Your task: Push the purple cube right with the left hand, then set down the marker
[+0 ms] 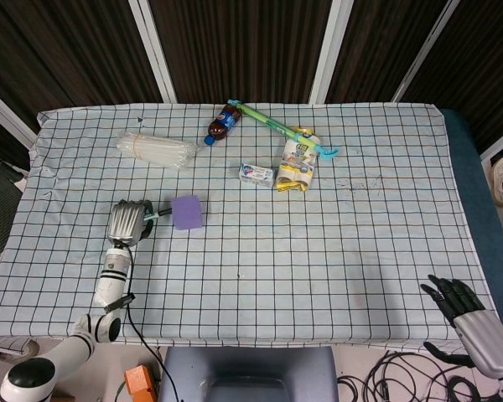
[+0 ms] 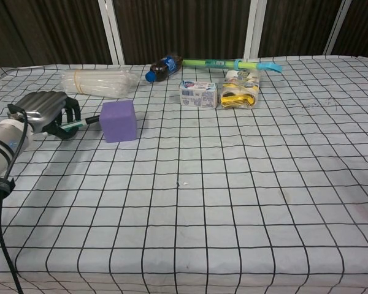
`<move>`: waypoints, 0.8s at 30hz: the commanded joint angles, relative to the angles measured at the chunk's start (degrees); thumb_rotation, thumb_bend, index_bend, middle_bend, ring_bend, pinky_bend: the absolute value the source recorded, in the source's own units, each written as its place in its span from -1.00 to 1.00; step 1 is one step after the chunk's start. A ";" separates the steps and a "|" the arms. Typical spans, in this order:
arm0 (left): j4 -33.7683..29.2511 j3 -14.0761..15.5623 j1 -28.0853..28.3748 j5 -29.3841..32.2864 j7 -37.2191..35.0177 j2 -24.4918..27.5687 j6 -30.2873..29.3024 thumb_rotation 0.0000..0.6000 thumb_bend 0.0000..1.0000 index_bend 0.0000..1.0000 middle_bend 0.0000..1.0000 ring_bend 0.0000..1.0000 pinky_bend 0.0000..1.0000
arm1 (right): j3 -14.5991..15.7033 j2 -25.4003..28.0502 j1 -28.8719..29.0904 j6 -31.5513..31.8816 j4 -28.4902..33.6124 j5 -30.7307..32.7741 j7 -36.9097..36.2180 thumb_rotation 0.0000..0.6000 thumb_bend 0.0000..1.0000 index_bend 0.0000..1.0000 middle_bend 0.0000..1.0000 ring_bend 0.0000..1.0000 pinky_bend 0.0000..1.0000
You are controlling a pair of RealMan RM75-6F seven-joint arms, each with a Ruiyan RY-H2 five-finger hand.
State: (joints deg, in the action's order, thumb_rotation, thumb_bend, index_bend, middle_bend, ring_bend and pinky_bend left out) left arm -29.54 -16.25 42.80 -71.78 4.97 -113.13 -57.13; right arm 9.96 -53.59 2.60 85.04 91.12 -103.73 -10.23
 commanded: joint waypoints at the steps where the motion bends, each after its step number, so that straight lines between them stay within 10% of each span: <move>1: -0.42 -0.76 1.19 0.72 1.17 -1.11 0.42 1.00 0.03 0.62 0.79 0.12 -0.08 | 0.02 0.17 0.01 0.20 -0.21 -0.10 -0.50 1.00 -0.27 -1.00 -1.00 -1.00 -0.92; 24: -9.14 -3.15 6.83 2.72 11.49 -7.50 -2.57 1.00 0.04 0.62 0.78 0.14 -0.09 | 0.31 0.83 -0.17 2.00 -1.67 -1.27 -3.70 1.00 -0.27 -1.00 -1.00 -1.00 -0.92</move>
State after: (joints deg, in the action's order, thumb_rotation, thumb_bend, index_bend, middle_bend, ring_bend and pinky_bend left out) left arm -38.60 -19.42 49.57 -69.03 16.41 -120.58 -59.63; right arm 10.27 -52.76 2.43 87.04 89.45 -104.99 -13.93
